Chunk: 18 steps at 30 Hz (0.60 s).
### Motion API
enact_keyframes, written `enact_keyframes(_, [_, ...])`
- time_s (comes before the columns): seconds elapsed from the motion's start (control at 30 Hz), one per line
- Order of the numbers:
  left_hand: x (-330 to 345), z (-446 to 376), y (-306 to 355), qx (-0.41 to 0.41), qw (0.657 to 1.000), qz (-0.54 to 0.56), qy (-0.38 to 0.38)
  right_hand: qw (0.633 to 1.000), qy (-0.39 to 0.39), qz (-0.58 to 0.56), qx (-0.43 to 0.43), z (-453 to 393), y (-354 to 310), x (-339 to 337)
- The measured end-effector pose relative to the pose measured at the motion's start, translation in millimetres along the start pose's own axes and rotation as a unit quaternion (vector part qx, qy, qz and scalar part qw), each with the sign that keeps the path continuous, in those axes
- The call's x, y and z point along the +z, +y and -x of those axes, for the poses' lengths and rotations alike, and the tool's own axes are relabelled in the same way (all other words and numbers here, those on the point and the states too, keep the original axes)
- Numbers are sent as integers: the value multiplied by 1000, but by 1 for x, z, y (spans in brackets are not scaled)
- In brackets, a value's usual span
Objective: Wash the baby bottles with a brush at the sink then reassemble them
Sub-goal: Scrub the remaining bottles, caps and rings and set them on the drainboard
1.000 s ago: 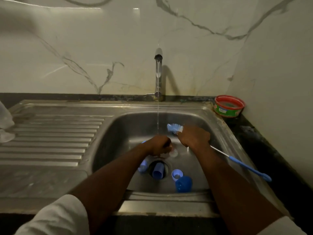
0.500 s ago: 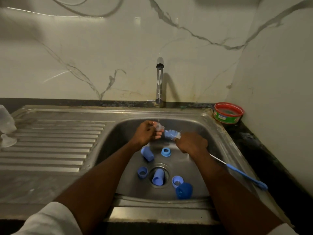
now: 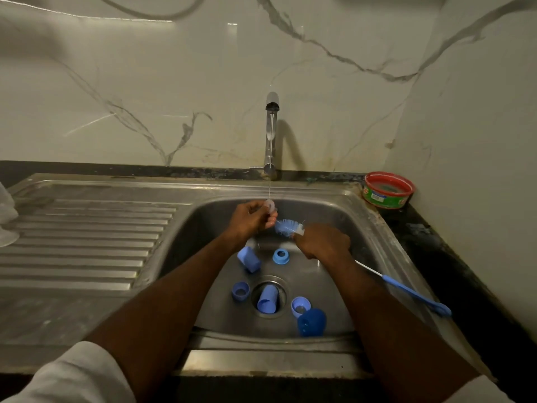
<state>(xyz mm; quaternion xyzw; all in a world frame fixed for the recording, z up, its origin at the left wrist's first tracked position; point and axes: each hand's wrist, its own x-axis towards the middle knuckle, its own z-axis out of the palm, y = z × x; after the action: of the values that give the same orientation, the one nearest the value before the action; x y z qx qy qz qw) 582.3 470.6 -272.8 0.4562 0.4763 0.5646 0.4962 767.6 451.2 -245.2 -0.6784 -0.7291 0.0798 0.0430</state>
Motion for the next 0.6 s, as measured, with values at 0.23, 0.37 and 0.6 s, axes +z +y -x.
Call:
enact_keyframes(0.23, [-5, -4, -4, -56, 997, -51, 18, 1000, -1, -4, -1, -2, -1, 2])
enact_keyframes(0.37, [-4, -4, -2, -70, 997, 9, 18, 1000, 2, 11, 3, 1, -2, 0])
enact_keyframes(0.6, [12, 8, -1, -39, 996, -74, 31, 999, 34, 12, -3, 6, -5, 0])
